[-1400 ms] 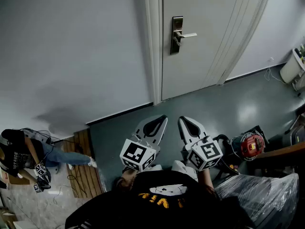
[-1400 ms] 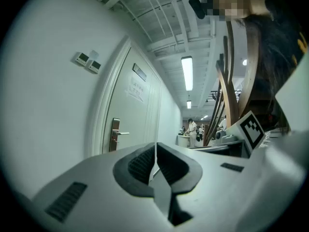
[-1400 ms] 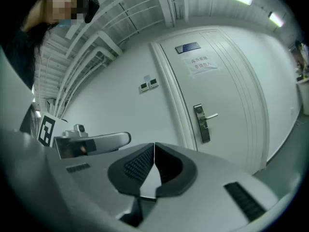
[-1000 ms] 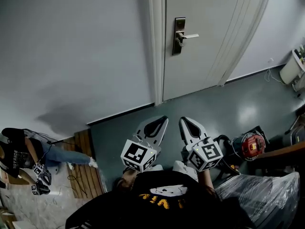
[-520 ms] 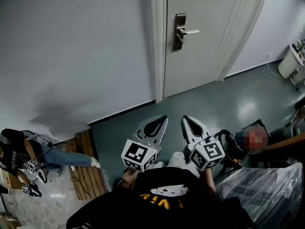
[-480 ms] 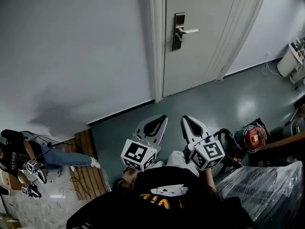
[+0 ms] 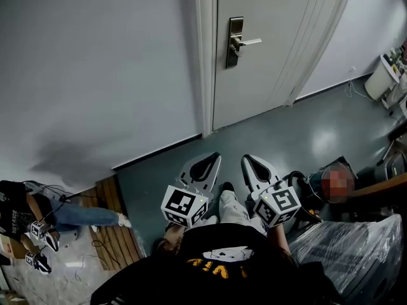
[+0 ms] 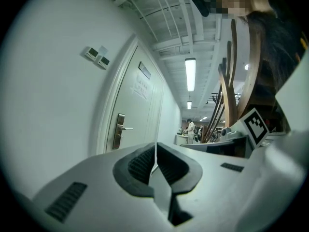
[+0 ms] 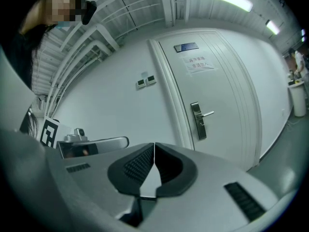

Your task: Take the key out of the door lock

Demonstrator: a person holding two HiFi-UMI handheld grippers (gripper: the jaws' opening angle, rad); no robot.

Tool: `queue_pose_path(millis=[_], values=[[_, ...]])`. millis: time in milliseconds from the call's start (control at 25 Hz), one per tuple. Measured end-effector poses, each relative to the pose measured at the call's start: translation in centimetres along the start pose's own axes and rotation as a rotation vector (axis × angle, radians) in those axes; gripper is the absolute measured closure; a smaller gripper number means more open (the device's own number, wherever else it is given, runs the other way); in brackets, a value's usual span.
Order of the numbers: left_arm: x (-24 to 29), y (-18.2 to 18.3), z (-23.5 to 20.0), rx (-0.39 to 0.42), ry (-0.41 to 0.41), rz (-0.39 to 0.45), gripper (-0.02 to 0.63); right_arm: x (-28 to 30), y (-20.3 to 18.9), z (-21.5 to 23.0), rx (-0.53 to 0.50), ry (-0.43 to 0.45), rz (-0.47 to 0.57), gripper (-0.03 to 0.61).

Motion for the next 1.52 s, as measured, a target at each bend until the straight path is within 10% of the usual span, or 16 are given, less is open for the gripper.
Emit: queue_pose_path(millis=[1520], values=[[24.6, 2.1, -0.8, 0.063, 0.183, -0.037, 0.597, 10.6, 6.0, 24.4, 0.078, 0.227, -0.004, 0.571]])
Point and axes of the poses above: the fingertips, and each gripper's own axes: x forward along the fingers, z to its right, y out of its top, the point moved 6 cm from there along -x, backward along the fingers, and after that the axes turned 12 degrees about y, right-handed, at the moved point
